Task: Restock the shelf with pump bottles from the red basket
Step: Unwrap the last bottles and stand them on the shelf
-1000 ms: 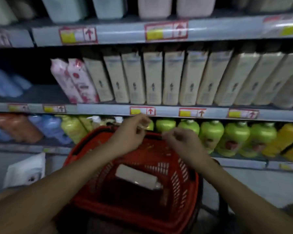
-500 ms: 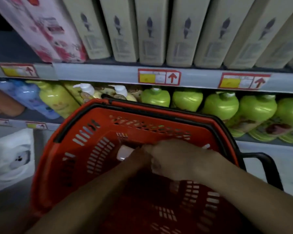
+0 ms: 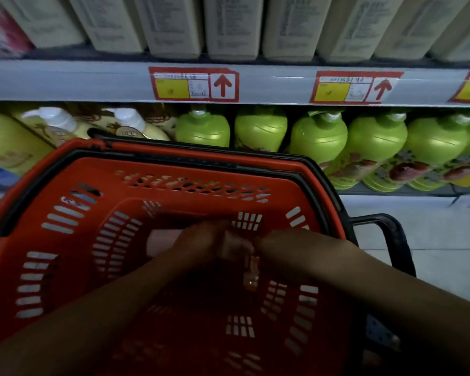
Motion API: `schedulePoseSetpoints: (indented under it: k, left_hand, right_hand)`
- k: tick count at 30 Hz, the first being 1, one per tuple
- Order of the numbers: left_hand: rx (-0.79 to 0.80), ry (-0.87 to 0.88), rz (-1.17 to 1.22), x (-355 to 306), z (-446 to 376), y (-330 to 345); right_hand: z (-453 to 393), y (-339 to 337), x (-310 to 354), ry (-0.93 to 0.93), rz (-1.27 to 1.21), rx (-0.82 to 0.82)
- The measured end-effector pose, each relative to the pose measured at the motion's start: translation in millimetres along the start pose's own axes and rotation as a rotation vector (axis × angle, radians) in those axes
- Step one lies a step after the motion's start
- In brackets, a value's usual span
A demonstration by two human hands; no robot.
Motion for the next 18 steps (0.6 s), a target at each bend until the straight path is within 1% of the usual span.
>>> schedulePoseSetpoints:
  k: [2, 4, 7, 11, 14, 18]
  left_hand:
    - [-0.112, -0.027, 0.138, 12.5, 18.5, -30.6]
    - [-0.206, -0.031, 0.332, 18.9, 44.4, -58.8]
    - [-0.295, -0.020, 0.563, 1.8, 87.0, -97.9]
    - [-0.347, 0.164, 0.642, -50.5, 145.9, -148.9]
    - [-0.417, 0.268, 0.732, -83.9, 188.8, -187.5]
    - [-0.597, 0.332, 0.777, -134.8, 224.4, -238.9]
  right_hand:
    - [3.3, -2.0, 3.1, -0.052, -0.064, -0.034]
    - [5.3, -6.0, 4.4, -0.113, -0.144, -0.120]
    - [11.1, -14.2, 15.4, -0.166, -0.390, -0.232]
    - [44.5, -35.0, 37.2, -0.350, -0.805, -0.386]
    - [89.4, -59.5, 55.3, -0.465, -0.933, -0.552]
    - [156.4, -92.1, 75.3, -0.593, -1.098, -0.813]
Point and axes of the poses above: each hand's wrist, its own z-axis away from the middle knuckle, its own y-axis out of the palm, x = y × z, the point moved 3 cm from there along -z, towards the middle knuckle, and after that the axes turned 12 degrees about -z, right-handed, at the moved point
